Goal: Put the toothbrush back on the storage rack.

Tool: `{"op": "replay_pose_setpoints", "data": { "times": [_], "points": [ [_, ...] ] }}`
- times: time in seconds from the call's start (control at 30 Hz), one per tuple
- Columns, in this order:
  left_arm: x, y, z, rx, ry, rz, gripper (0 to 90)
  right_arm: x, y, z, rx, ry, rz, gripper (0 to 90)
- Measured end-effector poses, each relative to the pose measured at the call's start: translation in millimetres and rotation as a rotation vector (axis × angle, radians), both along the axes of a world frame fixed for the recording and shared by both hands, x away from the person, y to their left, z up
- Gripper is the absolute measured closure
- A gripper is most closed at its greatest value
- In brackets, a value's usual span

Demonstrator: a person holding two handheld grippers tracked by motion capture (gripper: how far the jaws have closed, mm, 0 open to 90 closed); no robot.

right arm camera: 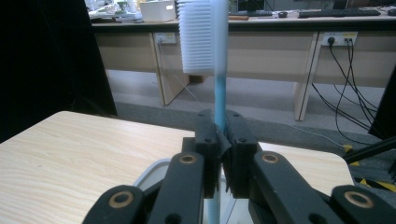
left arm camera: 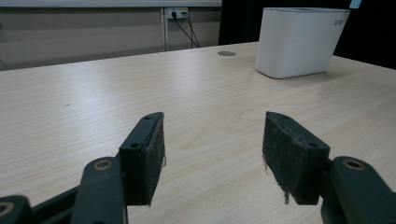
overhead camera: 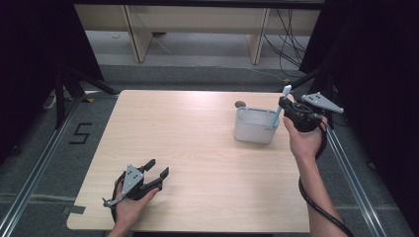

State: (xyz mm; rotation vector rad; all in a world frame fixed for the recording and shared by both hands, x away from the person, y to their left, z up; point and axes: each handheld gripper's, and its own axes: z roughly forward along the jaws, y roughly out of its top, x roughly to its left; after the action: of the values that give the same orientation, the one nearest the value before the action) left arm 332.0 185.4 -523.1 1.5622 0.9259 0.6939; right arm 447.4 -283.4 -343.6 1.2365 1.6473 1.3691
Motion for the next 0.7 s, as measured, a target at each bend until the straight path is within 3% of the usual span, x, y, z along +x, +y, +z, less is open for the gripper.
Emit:
{"op": "replay_pose_setpoints", "data": {
  "times": [0.57,0.7],
  "points": [
    [0.0,0.3,0.0,-0.004,0.002,0.001,38.6,13.2,-1.6,7.4,-0.007,-0.019,-0.033,86.0],
    [-0.2,0.4,-0.1,-0.005,0.001,0.001,38.7,16.9,-1.1,7.0,0.002,-0.004,-0.036,86.0]
  ]
}}
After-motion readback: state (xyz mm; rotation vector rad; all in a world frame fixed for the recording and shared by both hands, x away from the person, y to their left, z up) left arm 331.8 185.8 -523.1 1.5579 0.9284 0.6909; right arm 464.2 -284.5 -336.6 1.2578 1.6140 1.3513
